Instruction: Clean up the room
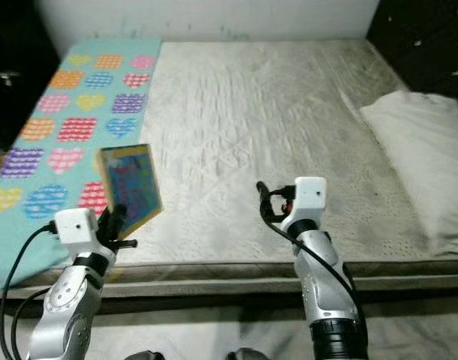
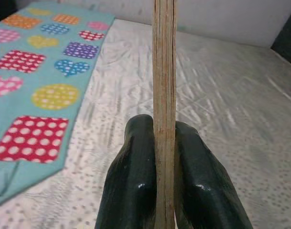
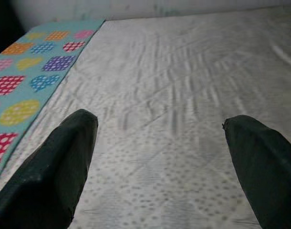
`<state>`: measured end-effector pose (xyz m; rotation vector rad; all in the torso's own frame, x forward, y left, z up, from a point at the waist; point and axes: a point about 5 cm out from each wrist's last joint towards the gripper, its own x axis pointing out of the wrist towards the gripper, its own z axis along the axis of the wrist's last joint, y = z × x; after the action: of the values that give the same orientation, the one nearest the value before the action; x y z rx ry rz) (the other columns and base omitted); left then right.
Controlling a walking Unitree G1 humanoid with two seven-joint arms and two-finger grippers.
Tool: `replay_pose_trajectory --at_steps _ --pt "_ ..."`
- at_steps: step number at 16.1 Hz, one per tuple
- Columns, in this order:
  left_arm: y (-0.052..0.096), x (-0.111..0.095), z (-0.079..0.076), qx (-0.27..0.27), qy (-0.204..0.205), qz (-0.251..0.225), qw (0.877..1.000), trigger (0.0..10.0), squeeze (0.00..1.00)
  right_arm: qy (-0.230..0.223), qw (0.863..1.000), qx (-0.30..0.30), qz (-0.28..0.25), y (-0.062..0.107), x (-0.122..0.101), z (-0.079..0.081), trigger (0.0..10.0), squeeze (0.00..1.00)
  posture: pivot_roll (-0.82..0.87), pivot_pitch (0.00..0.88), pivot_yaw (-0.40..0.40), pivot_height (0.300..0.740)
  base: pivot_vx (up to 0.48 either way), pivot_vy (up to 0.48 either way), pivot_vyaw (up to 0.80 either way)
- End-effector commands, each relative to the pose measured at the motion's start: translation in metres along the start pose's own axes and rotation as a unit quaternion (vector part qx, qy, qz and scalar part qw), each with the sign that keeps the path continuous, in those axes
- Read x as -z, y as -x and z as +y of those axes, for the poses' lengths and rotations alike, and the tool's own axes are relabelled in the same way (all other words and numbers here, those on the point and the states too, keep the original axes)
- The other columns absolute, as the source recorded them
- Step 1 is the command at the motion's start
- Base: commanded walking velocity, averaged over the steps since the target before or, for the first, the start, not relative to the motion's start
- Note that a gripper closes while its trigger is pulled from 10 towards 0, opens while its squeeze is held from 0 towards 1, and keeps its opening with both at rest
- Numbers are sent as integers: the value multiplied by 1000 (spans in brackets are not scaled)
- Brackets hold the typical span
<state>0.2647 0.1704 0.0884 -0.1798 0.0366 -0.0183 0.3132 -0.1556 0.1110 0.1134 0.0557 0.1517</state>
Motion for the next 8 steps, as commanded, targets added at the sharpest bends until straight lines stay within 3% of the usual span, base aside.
replay_pose_trajectory --at_steps 1,5,8 --pt "1 -8 9 -14 -11 -21 1000 10000 0 1 1000 0 -5 -1 -1 3 10000 0 -116 116 -13 740 0 0 0" --pt "7 -6 17 -30 -16 -19 999 10000 0 20 1000 17 0 6 4 -11 10000 0 -115 112 -15 740 0 0 0" --pt "6 -6 15 -23 -18 -18 999 10000 0 16 1000 17 3 4 5 -10 10000 0 -117 109 -16 740 0 0 -181"
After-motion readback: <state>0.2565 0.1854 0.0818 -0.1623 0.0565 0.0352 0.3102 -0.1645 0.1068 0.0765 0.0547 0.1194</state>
